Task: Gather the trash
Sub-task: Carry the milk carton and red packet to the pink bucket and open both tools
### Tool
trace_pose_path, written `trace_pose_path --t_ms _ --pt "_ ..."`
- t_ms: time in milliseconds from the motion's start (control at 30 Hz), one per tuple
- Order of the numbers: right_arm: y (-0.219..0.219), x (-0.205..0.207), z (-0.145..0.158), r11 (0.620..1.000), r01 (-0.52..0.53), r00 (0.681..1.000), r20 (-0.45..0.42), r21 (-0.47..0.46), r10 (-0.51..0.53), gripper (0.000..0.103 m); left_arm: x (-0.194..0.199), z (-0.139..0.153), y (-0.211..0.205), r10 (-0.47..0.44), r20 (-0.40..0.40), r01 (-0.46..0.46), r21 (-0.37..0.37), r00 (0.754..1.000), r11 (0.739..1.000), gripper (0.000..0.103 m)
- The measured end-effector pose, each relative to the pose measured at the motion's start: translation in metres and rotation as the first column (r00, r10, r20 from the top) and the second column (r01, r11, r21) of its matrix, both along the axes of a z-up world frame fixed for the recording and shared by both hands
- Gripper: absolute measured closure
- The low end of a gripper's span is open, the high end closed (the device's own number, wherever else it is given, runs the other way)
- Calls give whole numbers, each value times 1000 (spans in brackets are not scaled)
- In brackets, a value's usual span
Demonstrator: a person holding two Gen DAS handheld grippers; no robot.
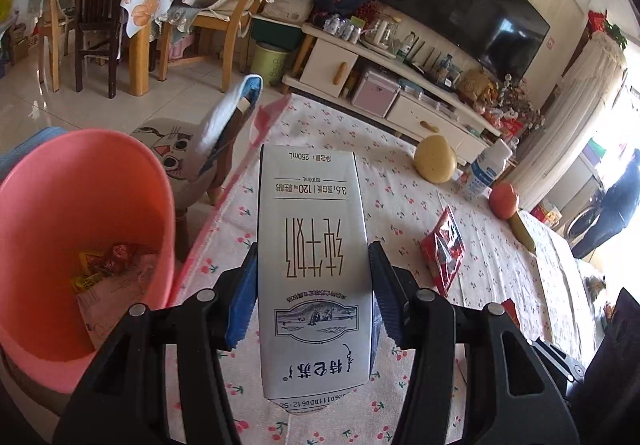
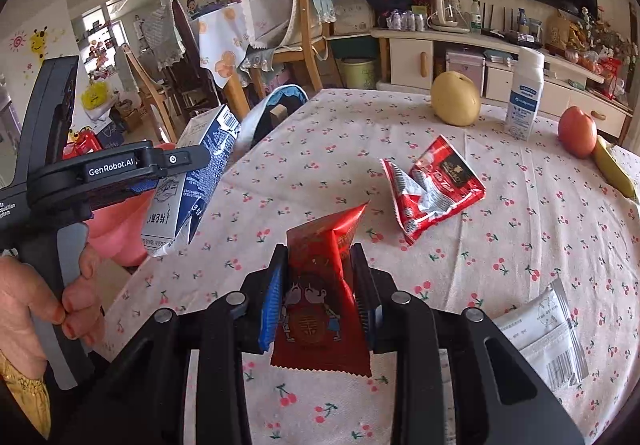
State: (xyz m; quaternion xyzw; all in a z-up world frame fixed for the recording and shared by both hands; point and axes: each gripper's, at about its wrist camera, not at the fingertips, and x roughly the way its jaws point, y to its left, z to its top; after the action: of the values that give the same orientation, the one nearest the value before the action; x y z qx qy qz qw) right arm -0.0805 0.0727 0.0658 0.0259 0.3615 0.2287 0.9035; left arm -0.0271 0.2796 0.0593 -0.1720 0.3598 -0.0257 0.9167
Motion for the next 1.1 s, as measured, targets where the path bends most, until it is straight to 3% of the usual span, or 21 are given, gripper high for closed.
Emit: trace_pose_path --t_ms 267,567,933,967,1033,1100 --pt "66 7 21 992 -108 994 8 64 108 69 -14 12 68 195 43 -194 -25 980 981 49" --pt "154 19 48 966 -237 972 31 107 235 69 -23 2 141 397 -22 -397 -76 918 915 49" --pt "225 47 45 946 -284 956 -28 155 292 68 -25 -16 185 472 -120 -485 -117 873 867 49" --pt "226 49 43 949 -274 958 -38 155 283 65 -26 -18 187 480 -126 -494 -127 868 860 49" --pt "222 51 42 952 -255 963 -44 171 266 47 -29 -20 191 497 -126 -512 -143 859 847 47" --pt "212 49 41 959 -226 971 -38 172 236 32 -32 -20 194 518 -117 -531 -138 847 836 38"
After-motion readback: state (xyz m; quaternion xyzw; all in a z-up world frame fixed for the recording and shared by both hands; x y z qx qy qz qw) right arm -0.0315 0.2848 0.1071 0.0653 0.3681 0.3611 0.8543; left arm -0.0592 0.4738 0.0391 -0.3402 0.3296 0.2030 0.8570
